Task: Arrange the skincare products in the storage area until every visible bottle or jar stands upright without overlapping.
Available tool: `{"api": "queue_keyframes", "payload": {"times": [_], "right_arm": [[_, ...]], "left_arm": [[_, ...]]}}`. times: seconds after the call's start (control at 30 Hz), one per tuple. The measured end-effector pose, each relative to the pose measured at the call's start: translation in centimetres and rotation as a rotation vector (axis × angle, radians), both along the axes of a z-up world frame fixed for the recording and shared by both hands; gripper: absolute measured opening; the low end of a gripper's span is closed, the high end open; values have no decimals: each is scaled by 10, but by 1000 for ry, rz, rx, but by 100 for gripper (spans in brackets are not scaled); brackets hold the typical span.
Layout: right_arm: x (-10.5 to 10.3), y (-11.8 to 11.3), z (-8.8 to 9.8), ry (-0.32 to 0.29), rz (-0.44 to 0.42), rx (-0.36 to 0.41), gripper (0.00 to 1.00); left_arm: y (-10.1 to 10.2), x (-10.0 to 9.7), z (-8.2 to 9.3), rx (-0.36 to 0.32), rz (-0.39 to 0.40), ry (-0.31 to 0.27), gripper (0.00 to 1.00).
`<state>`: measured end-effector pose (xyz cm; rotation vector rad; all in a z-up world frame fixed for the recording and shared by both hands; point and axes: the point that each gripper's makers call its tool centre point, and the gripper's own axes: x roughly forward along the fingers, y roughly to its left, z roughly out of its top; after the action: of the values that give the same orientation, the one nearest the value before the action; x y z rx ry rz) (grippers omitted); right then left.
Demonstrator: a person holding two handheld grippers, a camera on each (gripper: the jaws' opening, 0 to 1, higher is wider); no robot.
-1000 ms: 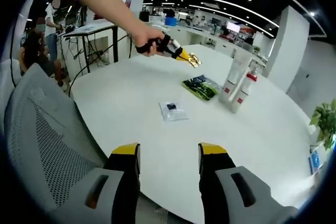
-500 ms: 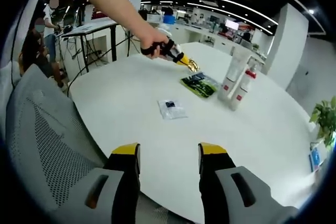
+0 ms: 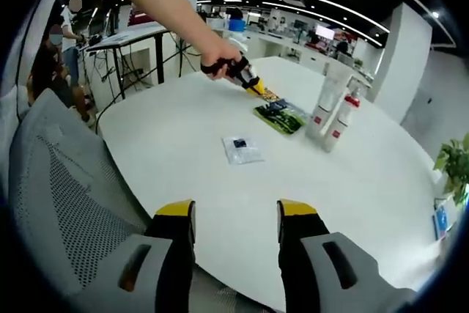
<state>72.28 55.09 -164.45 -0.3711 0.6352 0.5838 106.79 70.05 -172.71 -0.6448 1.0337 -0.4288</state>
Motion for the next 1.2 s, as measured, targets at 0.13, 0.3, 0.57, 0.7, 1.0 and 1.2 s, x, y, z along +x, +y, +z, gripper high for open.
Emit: {"api": "queue_keyframes", "payload": {"times": [0.13, 0.3, 0.57, 0.7, 1.0, 1.2], "right_arm": [[0, -1, 0, -1, -4, 2, 43], [0, -1, 0, -1, -3, 1, 43], [1, -1, 1, -9, -2, -2, 43], [1, -1, 2, -14, -4, -2, 43], [2, -2, 2, -19, -4, -8, 42], [1, -1, 3, -21, 1, -12, 42]], "left_arm": [[2, -3, 1, 75, -41, -26, 8], [7, -3, 3, 153, -76, -43, 13], [11, -8, 3, 235, -119, -66, 20], [16, -9, 4, 291, -135, -93, 25], [16, -46, 9, 386, -233, -174, 32], [3, -83, 15, 395, -306, -218, 32]]}}
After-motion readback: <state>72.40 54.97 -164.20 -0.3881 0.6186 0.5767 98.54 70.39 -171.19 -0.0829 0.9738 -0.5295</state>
